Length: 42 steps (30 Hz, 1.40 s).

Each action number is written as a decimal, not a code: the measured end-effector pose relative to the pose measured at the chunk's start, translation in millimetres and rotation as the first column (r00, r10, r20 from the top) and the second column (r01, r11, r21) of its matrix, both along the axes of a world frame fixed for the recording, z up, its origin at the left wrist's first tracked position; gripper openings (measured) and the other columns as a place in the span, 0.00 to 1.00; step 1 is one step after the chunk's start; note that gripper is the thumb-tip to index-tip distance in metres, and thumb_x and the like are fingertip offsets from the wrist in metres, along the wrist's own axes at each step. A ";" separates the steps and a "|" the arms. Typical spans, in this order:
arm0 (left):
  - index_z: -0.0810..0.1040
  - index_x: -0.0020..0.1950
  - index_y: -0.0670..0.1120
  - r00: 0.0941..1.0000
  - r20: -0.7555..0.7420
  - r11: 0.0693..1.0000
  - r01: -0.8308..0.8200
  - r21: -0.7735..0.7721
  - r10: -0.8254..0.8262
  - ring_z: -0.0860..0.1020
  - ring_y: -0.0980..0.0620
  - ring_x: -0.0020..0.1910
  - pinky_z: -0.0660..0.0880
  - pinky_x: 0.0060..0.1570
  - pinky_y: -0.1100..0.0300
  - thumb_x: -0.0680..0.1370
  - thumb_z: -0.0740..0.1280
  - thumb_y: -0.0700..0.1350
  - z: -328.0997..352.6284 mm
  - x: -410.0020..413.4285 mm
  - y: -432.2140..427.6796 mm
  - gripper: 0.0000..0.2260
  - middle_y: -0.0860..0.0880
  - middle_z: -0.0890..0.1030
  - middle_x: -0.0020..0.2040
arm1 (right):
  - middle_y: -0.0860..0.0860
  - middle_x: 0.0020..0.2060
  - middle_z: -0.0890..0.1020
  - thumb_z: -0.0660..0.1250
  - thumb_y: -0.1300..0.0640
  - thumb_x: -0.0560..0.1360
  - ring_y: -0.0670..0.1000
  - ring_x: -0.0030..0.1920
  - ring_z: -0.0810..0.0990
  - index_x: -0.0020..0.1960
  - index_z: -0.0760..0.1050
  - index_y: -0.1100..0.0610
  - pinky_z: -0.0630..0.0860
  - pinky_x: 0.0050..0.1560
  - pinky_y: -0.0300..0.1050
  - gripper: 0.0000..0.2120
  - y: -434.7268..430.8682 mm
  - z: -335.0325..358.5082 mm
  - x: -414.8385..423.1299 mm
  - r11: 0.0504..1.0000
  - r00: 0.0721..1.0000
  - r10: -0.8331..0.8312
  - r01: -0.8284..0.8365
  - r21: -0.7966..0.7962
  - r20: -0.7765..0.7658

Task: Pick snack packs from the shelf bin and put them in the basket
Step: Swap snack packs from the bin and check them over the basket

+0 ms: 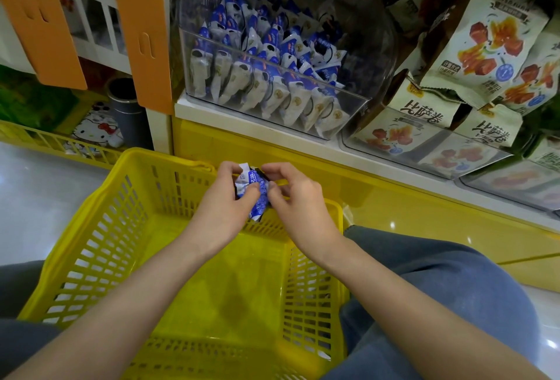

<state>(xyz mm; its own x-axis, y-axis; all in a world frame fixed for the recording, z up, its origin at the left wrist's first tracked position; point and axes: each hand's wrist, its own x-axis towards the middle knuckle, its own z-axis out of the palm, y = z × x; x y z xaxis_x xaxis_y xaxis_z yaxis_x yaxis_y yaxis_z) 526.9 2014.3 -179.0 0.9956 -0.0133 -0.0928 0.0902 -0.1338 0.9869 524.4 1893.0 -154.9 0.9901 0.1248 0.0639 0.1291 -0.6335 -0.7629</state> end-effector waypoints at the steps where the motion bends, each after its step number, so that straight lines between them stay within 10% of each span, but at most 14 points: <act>1: 0.66 0.54 0.44 1.000 0.000 1.000 -0.009 0.015 0.009 0.73 0.65 0.27 0.67 0.26 0.73 0.78 0.62 0.39 -0.6 0.1 -0.4 0.07 0.54 0.74 0.37 | 0.50 0.52 0.80 0.60 0.66 0.77 0.46 0.50 0.79 0.60 0.74 0.59 0.76 0.52 0.36 0.13 0.7 -0.6 -0.5 1.000 1.000 0.008 -0.008 -0.014 0.018; 7: 0.67 0.59 0.43 0.971 -0.144 0.957 -0.217 -0.194 0.191 0.78 0.53 0.42 0.77 0.47 0.56 0.78 0.63 0.43 -0.8 2.9 1.3 0.12 0.43 0.78 0.50 | 0.47 0.52 0.78 0.60 0.64 0.77 0.43 0.47 0.79 0.62 0.71 0.59 0.74 0.46 0.27 0.13 3.1 -3.5 -0.3 0.998 0.998 0.046 -0.045 0.046 -0.038; 12: 0.65 0.63 0.41 0.932 -0.293 0.872 -0.317 -0.374 0.213 0.79 0.54 0.42 0.80 0.36 0.64 0.77 0.64 0.41 0.6 4.9 2.1 0.16 0.40 0.77 0.56 | 0.50 0.54 0.80 0.59 0.66 0.76 0.43 0.48 0.79 0.62 0.71 0.59 0.75 0.49 0.32 0.15 3.8 -6.5 -0.1 0.998 0.995 0.060 -0.059 0.019 -0.077; 15: 0.61 0.70 0.47 0.951 -0.251 0.964 -0.221 -0.148 0.179 0.76 0.51 0.48 0.77 0.45 0.60 0.75 0.68 0.43 0.7 5.4 4.9 0.26 0.45 0.73 0.58 | 0.51 0.52 0.81 0.58 0.67 0.75 0.48 0.51 0.80 0.59 0.74 0.58 0.76 0.52 0.44 0.15 -0.5 -3.0 4.0 1.000 0.996 0.019 -0.019 -0.004 -0.084; 18: 0.69 0.66 0.50 0.988 -0.141 0.996 -0.048 0.076 0.058 0.74 0.51 0.52 0.70 0.48 0.61 0.75 0.68 0.45 4.3 5.9 12.3 0.20 0.49 0.71 0.59 | 0.49 0.47 0.82 0.59 0.65 0.76 0.46 0.48 0.79 0.54 0.77 0.56 0.73 0.45 0.33 0.11 -7.6 0.8 8.1 0.998 0.994 0.026 -0.031 -0.052 -0.105; 21: 0.77 0.54 0.46 0.987 -0.122 0.994 0.109 0.006 -0.108 0.76 0.53 0.46 0.73 0.41 0.64 0.78 0.63 0.42 10.2 2.7 12.2 0.07 0.46 0.79 0.51 | 0.49 0.43 0.82 0.61 0.62 0.76 0.42 0.43 0.79 0.49 0.79 0.56 0.70 0.41 0.28 0.08 -13.9 8.0 13.4 0.997 0.985 0.053 -0.061 -0.047 -0.165; 26: 0.74 0.56 0.46 0.920 -0.268 0.944 0.219 -0.247 -0.284 0.80 0.53 0.46 0.81 0.40 0.57 0.78 0.59 0.54 18.7 -5.7 7.4 0.15 0.48 0.80 0.50 | 0.50 0.34 0.79 0.63 0.59 0.77 0.43 0.34 0.74 0.45 0.79 0.58 0.71 0.36 0.34 0.07 -17.9 19.2 19.7 0.997 0.962 0.013 0.010 0.082 -0.272; 34: 0.67 0.58 0.41 0.924 -0.269 0.919 0.164 -0.357 -0.270 0.80 0.49 0.47 0.81 0.40 0.57 0.77 0.63 0.44 21.4 -8.0 -1.0 0.12 0.43 0.78 0.51 | 0.56 0.38 0.78 0.53 0.46 0.80 0.47 0.37 0.73 0.51 0.79 0.64 0.69 0.30 0.30 0.24 -17.0 24.5 20.1 0.972 0.923 -0.074 0.152 0.180 -0.379; 42: 0.76 0.56 0.42 0.965 -0.195 0.911 0.081 -0.405 -0.173 0.82 0.52 0.41 0.80 0.38 0.61 0.80 0.56 0.47 20.8 -5.1 4.2 0.13 0.45 0.83 0.46 | 0.55 0.39 0.81 0.63 0.59 0.77 0.44 0.35 0.77 0.50 0.77 0.59 0.74 0.33 0.32 0.06 -13.5 25.3 16.0 0.925 0.941 -0.021 0.147 0.351 -0.338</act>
<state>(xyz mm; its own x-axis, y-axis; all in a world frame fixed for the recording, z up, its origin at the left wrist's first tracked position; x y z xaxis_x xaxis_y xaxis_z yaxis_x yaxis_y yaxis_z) 521.7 2018.5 -158.2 0.9371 -0.2189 -0.2719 0.3207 0.2325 0.9182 540.4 1879.4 -129.6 0.9694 0.0702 -0.2351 -0.2044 -0.2988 -0.9322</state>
